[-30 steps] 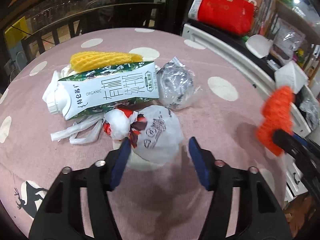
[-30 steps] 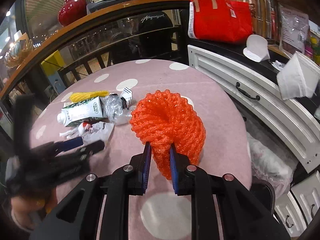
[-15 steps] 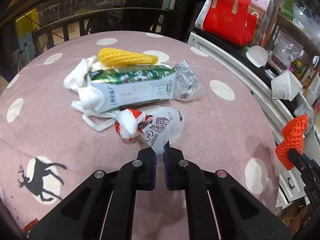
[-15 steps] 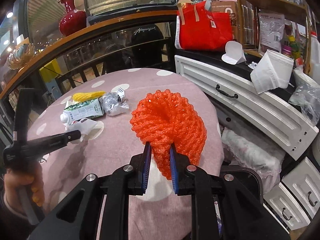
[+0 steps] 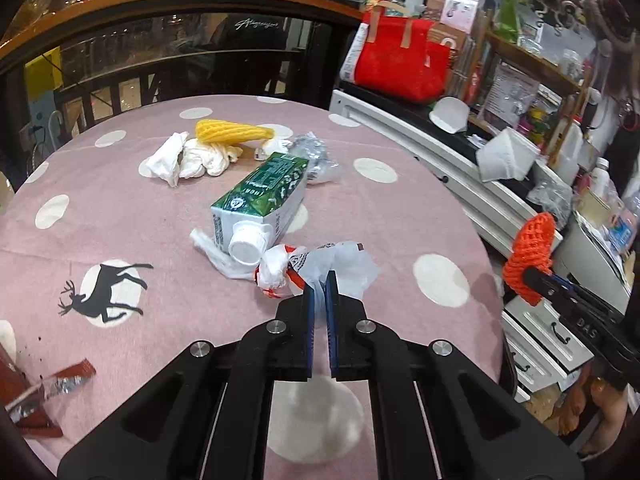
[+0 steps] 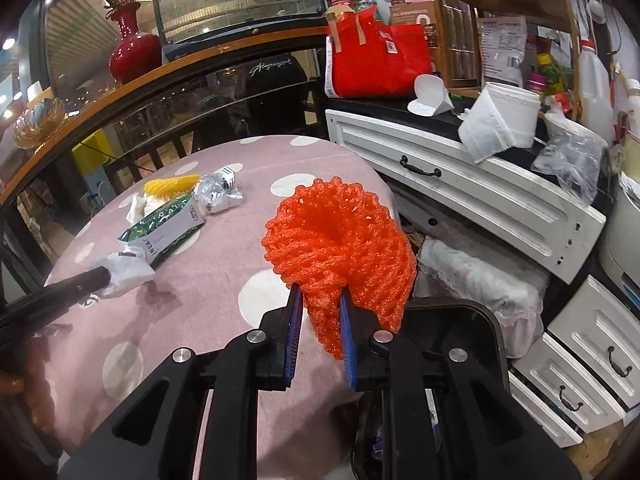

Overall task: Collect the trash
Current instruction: 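Carry net and white bag to the black bin and open both tools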

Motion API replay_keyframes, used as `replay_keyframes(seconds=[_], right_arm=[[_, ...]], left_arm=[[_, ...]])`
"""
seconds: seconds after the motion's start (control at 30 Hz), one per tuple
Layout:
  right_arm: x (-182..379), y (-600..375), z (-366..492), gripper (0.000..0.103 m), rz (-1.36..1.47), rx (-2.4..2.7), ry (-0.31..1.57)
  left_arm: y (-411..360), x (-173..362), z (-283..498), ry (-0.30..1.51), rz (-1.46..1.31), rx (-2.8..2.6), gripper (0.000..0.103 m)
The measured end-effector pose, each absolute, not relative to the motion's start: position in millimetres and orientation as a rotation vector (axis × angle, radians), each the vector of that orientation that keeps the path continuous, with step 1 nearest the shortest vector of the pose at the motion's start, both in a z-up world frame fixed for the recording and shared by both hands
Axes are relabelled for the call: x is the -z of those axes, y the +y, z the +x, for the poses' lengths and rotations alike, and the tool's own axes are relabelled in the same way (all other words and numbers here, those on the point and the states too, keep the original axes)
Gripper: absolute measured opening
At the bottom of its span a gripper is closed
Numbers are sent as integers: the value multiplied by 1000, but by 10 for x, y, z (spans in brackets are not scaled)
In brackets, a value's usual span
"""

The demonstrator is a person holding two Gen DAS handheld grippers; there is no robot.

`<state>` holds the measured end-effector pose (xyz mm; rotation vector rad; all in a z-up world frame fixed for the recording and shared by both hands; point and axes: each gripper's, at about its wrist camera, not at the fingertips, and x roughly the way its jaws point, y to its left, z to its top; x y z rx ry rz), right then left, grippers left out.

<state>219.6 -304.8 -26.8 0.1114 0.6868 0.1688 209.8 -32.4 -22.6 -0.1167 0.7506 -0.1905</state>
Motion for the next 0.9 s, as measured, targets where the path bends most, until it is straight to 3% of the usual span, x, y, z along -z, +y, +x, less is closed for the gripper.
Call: replay_keyframes(seconds=[0.37, 0.9], right_arm=[[292, -3285, 1847, 18, 142, -108, 679], [286, -3525, 1545, 18, 161, -42, 665]], left_arm=[[-722, 15, 1572, 691, -131, 386, 5], [-1454, -529, 1415, 554, -51, 555, 5]])
